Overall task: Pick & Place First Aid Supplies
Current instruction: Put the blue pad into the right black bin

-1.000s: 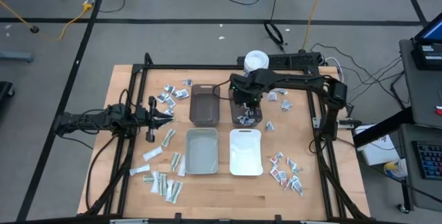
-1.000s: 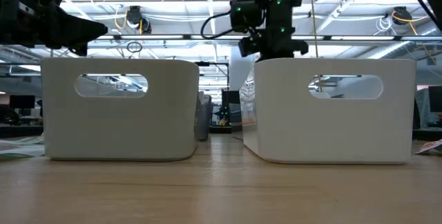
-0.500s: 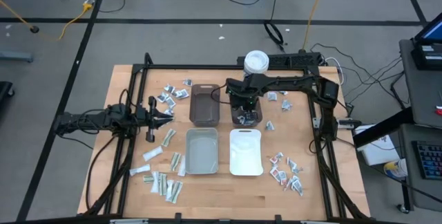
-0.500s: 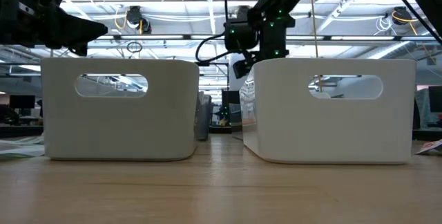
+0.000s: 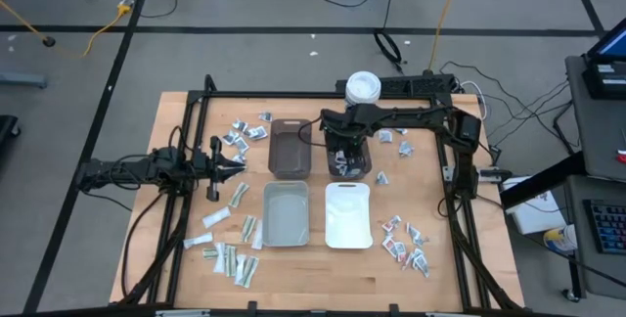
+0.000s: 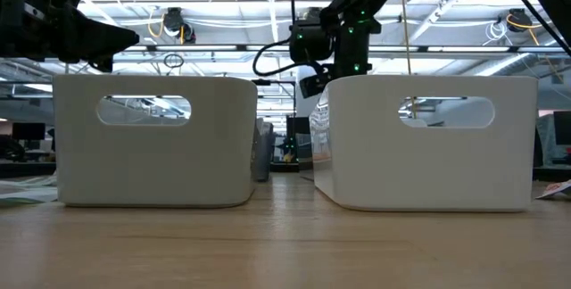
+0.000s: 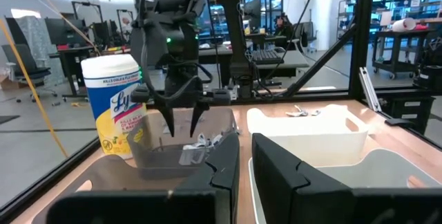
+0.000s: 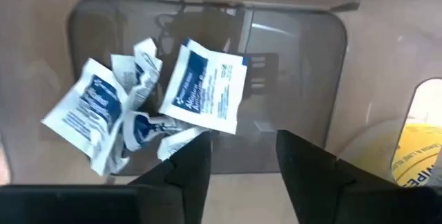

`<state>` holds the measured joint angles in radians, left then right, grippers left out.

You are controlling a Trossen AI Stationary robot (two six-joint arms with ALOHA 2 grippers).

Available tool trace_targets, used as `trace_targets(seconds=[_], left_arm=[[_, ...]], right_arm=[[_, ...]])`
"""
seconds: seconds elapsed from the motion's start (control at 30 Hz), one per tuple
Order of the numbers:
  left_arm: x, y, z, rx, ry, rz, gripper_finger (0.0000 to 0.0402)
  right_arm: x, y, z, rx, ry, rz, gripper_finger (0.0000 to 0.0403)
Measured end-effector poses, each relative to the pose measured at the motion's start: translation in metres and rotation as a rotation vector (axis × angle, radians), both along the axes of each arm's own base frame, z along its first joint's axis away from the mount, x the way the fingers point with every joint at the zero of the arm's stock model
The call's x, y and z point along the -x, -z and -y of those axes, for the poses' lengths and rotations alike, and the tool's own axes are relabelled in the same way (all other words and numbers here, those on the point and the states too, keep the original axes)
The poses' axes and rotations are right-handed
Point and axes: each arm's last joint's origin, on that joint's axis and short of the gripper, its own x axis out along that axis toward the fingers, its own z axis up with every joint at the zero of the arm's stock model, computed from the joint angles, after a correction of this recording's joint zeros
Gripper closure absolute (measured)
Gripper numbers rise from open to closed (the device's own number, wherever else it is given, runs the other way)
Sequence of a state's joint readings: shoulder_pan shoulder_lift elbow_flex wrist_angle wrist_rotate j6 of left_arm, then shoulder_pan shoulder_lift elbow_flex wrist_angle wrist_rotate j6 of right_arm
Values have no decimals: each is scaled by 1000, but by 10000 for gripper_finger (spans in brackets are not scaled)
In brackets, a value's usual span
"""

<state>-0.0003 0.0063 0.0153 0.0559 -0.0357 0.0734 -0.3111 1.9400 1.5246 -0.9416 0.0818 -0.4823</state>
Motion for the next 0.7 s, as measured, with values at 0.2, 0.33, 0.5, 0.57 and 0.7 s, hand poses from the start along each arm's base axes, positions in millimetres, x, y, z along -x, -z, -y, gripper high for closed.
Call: trace_targets(seconds=[0.2, 0.33, 0.5, 0.57, 0.7], left_arm=[[0, 0, 0, 0, 0, 0, 355], [0, 0, 0, 0, 0, 0, 355], [0, 0, 0, 0, 0, 0, 355], [0, 0, 0, 0, 0, 0, 355], [0, 0, 0, 0, 0, 0, 355]], right_arm=[[13, -28, -1, 0, 111, 52, 228], [31, -60, -6, -4, 226, 109, 234], [60, -85, -11, -30, 464, 173, 238], [73, -87, -13, -48, 586, 182, 237], [101, -88, -24, -86, 824, 174, 232]])
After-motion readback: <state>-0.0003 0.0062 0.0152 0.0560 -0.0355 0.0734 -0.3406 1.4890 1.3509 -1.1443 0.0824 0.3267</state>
